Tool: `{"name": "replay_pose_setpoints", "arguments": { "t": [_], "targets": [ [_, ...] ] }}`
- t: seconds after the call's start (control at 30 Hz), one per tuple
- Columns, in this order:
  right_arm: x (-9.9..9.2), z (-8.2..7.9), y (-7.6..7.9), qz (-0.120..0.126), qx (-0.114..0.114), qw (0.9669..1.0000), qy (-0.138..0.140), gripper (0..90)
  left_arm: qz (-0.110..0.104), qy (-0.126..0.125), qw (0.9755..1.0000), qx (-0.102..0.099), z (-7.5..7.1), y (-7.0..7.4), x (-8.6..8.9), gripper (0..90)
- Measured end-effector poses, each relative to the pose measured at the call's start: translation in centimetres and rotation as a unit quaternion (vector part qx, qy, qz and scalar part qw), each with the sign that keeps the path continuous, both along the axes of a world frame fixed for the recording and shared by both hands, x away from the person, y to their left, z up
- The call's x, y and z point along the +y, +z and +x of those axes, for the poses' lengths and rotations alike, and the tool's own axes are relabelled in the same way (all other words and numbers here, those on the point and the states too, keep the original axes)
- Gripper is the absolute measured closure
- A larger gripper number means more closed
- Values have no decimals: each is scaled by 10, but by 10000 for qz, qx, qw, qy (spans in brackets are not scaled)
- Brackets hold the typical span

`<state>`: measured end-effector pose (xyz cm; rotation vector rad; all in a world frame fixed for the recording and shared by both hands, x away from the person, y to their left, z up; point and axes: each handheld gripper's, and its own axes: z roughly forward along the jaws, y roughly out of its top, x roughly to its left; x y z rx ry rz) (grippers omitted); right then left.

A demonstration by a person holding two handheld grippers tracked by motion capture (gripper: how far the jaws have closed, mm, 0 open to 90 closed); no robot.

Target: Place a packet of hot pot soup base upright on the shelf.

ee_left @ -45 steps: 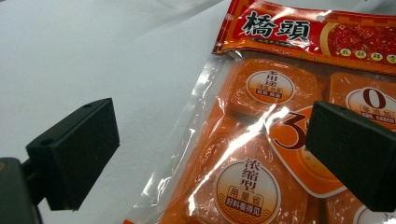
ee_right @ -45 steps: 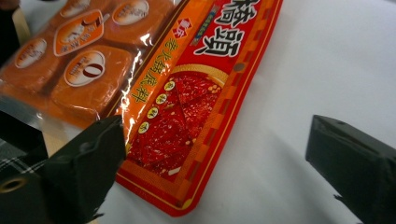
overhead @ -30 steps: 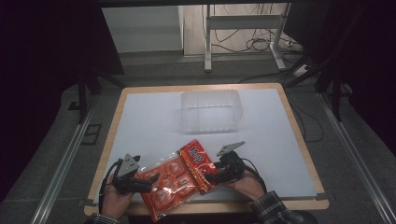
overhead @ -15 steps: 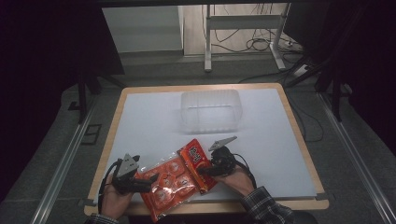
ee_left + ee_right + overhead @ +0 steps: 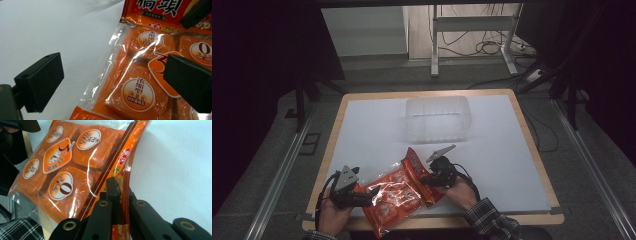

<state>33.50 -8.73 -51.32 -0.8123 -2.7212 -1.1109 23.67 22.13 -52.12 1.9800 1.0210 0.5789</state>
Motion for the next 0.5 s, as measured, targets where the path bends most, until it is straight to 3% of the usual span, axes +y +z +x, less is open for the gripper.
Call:
{"name": "replay_pose_setpoints", "arguments": {
  "t": [0.13, 0.23, 0.33, 0.5],
  "targets": [
    [-3, -2, 9, 205, -71, 9998, 37, 890, -13, 33, 10000, -2, -1, 0, 1, 30],
    [-8, -1, 23, 605, -43, 9982, 45, 890, -51, 106, 9999, -52, -1, 2, 2, 35],
    [-7, -2, 30, 705, -71, 9974, 105, 890, -99, 201, 9997, -113, -2, 3, 4, 37],
    [-6, -3, 44, 896, -26, 9958, 159, 890, -162, 271, 9995, -13, 0, 2, 9, 38]
  ]
}}
